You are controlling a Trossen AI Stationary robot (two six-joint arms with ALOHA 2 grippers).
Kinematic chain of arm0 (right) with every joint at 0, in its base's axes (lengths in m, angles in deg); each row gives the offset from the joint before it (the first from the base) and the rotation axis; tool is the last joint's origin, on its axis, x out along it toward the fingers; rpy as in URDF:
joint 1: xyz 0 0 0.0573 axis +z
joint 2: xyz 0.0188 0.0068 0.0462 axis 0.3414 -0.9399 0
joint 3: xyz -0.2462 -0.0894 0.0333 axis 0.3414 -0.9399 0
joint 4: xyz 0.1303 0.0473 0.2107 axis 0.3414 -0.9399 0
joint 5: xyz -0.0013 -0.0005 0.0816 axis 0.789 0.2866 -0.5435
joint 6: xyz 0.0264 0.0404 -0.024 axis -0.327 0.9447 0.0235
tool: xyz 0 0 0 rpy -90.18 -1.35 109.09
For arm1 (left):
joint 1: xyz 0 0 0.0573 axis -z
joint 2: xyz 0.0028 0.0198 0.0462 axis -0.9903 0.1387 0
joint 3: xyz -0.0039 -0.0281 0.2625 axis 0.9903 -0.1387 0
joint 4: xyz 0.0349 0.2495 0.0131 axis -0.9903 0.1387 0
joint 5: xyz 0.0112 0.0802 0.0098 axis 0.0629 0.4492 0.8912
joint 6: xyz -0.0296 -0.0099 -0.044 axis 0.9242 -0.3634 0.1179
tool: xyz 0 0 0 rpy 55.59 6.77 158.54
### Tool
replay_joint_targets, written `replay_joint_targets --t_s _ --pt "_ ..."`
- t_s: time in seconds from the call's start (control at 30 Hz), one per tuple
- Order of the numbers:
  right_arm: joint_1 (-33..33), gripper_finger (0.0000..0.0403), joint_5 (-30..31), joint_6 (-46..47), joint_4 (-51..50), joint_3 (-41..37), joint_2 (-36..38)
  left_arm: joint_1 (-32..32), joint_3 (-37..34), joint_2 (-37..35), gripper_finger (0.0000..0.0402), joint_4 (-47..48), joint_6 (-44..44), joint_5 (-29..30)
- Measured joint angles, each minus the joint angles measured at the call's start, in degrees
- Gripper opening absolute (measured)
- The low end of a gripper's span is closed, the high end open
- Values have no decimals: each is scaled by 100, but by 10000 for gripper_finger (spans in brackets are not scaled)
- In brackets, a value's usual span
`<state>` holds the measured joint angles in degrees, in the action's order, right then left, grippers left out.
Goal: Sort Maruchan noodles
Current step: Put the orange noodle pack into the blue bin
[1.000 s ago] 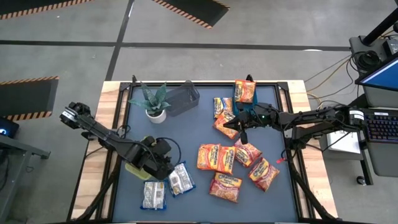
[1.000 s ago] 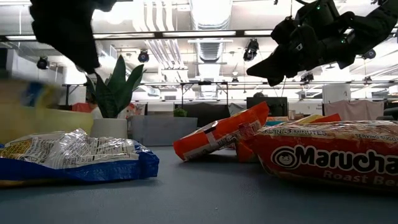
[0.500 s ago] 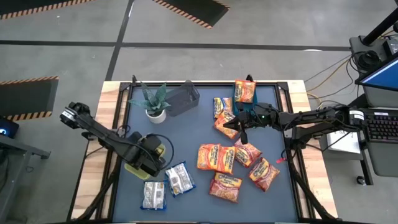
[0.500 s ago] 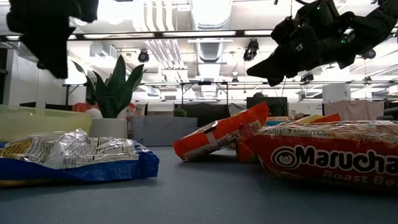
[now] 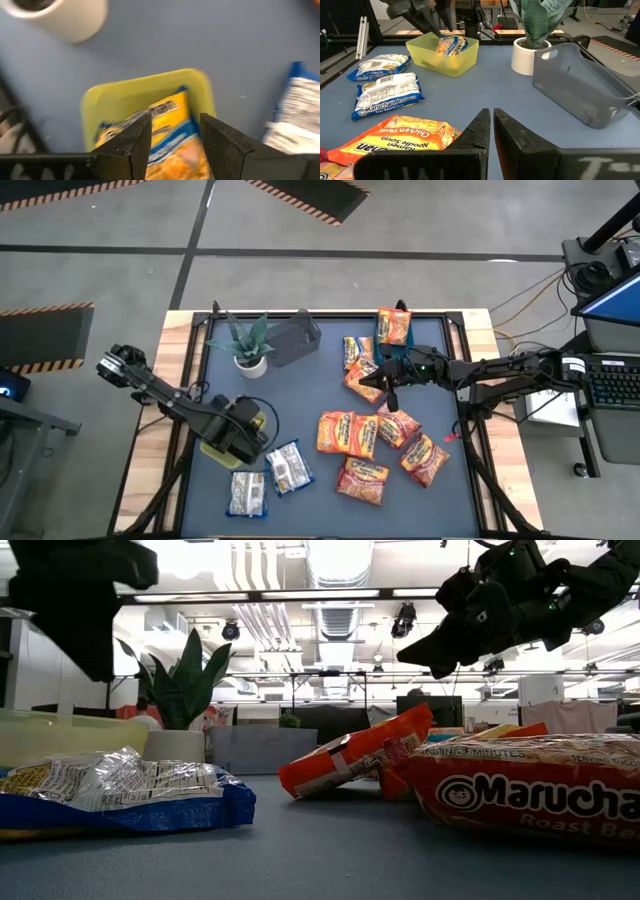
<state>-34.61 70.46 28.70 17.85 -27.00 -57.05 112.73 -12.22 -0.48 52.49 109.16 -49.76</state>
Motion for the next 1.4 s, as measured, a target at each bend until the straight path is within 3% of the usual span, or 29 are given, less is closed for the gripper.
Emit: replay_joint_targets --t_s 0.3,0.43,0.7,1.03,1.4 --pt "0 13 4 334 44 0 2 -7 5 0 149 -1747 -2170 483" --pt "-1 13 7 343 46 0 2 -7 9 0 149 -2131 -2591 728" --pt "-1 13 7 291 46 19 2 -7 9 0 149 -2193 -2591 1133" --pt "0 13 7 292 -2 326 2 -7 9 0 149 -2219 -2038 1141" --pt "1 13 -7 287 -338 823 2 -7 9 15 149 -2637 -2062 1241"
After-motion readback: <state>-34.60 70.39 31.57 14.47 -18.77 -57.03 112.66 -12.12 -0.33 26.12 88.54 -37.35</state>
